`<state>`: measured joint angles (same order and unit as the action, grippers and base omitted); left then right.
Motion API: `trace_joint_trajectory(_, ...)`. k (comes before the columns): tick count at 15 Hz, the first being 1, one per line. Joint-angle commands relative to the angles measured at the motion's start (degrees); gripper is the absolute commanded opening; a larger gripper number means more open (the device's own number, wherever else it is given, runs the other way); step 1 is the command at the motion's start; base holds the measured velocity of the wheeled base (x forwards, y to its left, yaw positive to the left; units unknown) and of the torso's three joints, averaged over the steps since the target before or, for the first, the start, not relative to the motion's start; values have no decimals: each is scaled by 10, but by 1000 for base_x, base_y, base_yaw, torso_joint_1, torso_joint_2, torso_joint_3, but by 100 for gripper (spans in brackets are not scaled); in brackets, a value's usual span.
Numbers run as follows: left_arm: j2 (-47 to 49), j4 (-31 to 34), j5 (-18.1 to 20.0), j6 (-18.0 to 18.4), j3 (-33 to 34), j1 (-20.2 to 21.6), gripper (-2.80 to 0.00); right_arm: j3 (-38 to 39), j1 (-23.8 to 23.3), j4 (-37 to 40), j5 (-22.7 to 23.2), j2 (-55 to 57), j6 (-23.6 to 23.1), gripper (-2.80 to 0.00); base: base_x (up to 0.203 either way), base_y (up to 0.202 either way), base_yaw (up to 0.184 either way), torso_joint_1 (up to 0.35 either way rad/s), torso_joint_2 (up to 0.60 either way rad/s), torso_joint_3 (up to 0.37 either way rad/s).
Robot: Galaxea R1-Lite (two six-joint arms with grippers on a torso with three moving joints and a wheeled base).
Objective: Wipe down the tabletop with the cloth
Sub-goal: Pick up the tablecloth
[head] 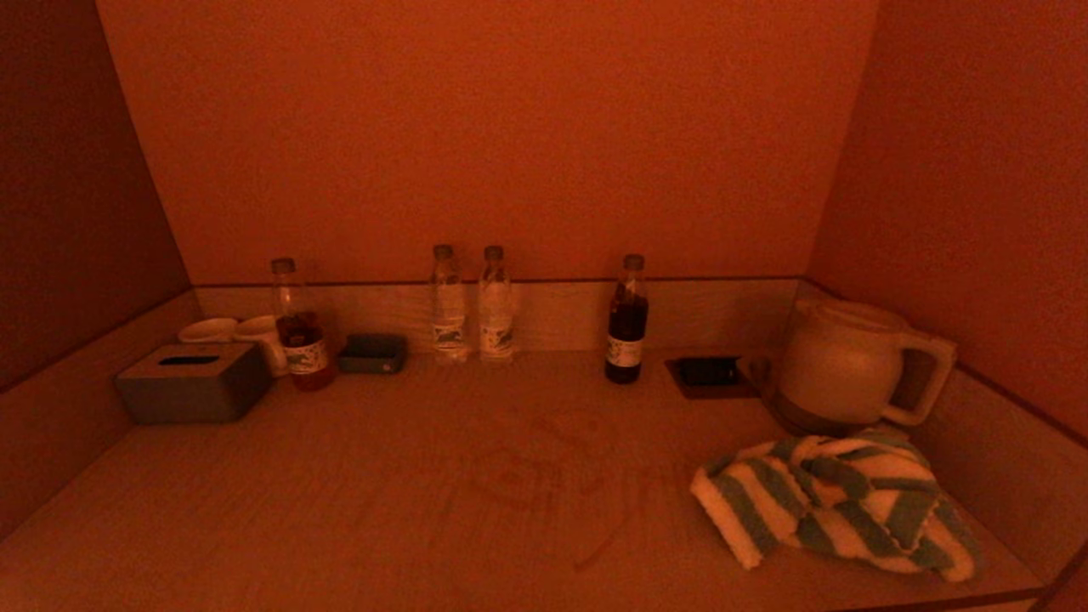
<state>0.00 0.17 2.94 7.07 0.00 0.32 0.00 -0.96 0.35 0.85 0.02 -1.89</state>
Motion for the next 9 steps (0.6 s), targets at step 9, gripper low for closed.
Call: trace_joint_trajectory(9,0,0,1,0,0,0,-280,0,0,0,1,0,-2,-280,0,0,0,0,0,0)
